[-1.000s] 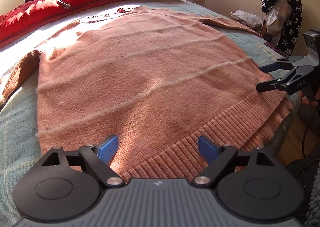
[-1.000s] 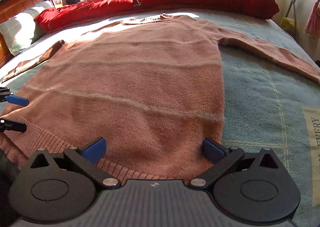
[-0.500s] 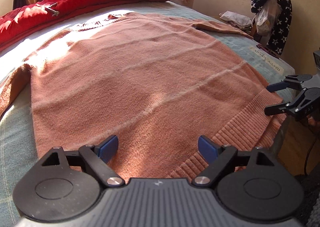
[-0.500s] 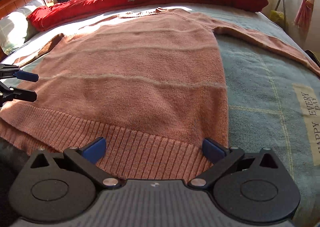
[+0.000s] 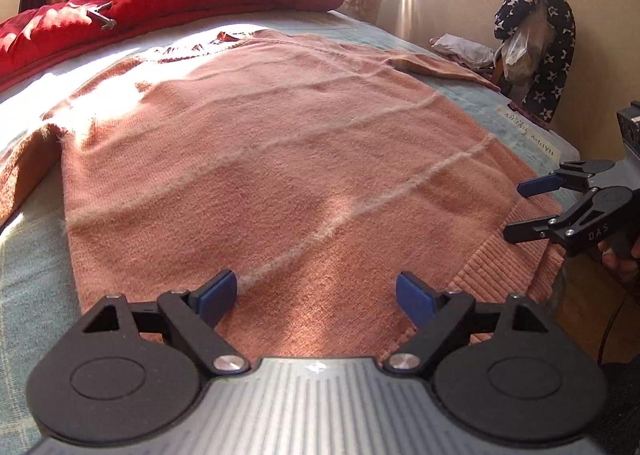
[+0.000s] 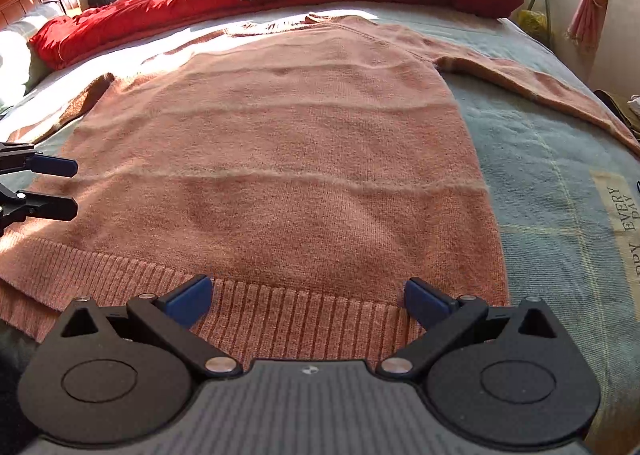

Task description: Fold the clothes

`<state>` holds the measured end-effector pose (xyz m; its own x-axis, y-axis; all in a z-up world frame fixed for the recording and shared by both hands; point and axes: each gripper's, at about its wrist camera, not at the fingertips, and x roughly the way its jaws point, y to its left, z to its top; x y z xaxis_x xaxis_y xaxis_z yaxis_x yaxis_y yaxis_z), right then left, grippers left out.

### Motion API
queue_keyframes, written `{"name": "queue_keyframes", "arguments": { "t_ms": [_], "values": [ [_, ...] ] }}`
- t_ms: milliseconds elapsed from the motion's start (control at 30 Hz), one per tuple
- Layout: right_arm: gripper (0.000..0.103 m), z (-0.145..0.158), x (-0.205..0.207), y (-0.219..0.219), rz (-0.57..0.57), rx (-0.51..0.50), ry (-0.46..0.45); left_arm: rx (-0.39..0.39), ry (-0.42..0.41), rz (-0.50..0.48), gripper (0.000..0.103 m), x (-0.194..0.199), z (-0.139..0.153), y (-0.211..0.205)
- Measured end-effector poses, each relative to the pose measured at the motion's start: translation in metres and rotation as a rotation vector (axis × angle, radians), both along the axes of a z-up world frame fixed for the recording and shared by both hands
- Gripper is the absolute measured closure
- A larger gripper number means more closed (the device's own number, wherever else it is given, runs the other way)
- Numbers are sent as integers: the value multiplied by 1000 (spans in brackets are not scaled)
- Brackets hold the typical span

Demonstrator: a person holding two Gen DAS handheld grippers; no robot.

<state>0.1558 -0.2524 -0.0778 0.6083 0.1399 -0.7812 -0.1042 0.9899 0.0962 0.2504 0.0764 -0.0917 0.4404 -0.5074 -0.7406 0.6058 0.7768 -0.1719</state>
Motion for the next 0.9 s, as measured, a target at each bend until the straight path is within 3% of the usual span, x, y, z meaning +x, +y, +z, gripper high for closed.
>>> {"name": "queue_keyframes", "arguments": {
  "t_ms": [233,500,667,733,900],
  "values": [
    [0,4,14,8,4,-4,47,-68,14,65,16,5,13,34],
    [0,30,45,20,45,-54,-23,-137,-96,160,16,86,37,40],
    [0,37,68,28,63,-46,-53,-201,16,233,16,127,10,42],
    [0,36,75,30,68,-39,-51,-189,52,253,17,131,-5,44],
    [0,26,86,31,68,-29,-13,-139,34,216,16,119,2,56]
  ]
}}
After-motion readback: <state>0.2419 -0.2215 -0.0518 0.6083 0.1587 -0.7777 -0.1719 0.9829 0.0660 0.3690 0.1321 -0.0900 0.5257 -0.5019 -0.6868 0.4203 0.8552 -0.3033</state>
